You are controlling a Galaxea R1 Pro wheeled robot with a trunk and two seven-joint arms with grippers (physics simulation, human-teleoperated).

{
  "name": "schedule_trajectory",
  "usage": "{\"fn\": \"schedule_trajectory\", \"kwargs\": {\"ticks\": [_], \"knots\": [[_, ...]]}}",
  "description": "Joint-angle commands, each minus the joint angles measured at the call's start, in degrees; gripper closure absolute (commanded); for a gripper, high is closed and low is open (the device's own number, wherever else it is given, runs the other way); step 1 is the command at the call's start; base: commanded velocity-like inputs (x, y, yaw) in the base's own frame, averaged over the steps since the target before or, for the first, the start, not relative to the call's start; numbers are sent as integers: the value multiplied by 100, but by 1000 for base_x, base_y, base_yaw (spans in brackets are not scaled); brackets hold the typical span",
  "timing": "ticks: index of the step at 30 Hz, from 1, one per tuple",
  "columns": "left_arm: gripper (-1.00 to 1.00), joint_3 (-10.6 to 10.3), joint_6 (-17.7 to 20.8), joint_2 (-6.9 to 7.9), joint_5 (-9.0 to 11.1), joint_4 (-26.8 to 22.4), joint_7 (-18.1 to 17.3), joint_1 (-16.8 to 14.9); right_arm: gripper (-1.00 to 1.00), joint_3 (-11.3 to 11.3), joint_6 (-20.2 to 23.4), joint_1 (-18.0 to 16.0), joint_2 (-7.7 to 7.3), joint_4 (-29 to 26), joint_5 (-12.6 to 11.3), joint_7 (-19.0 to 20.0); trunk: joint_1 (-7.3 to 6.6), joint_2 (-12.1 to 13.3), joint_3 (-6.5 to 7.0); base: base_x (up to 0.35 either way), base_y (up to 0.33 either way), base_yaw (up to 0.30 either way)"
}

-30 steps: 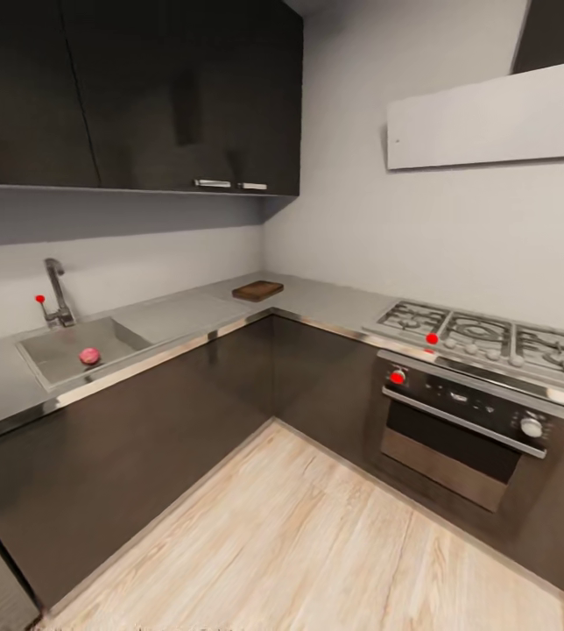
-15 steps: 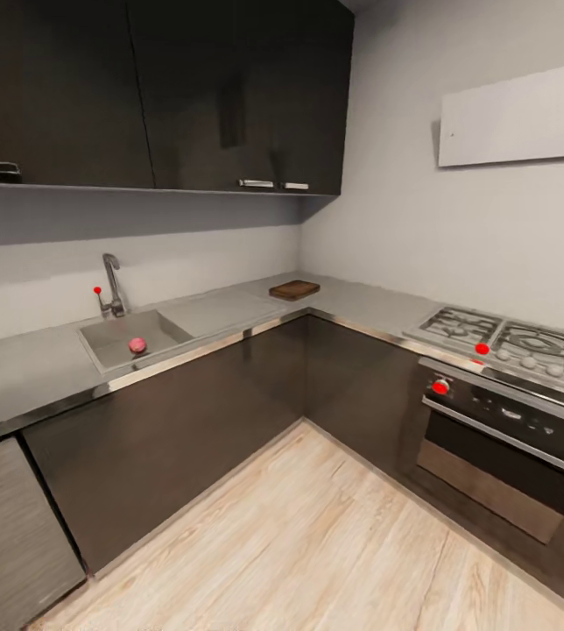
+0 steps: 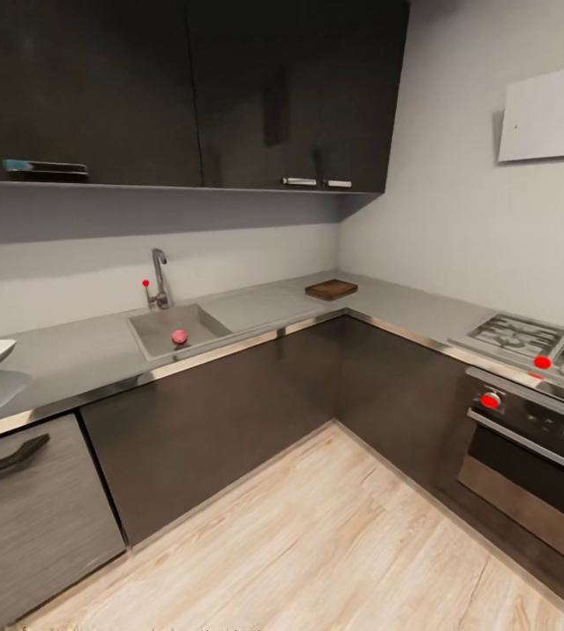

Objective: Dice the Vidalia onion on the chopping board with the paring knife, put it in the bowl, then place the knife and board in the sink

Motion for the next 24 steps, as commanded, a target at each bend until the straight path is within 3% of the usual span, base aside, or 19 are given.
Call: {"fn": "schedule_trajectory", "kwargs": {"ticks": [1, 24], "knots": [[-100, 2, -1, 1, 2, -4, -7, -1, -100, 4, -1, -1, 0, -3, 2, -4, 0, -3, -8, 0, 0, 273], [-100, 2, -1, -4, 2, -4, -7, -1, -100, 4, -1, -1, 0, -3, 2, -4, 0, -3, -71, 0, 0, 273]]}}
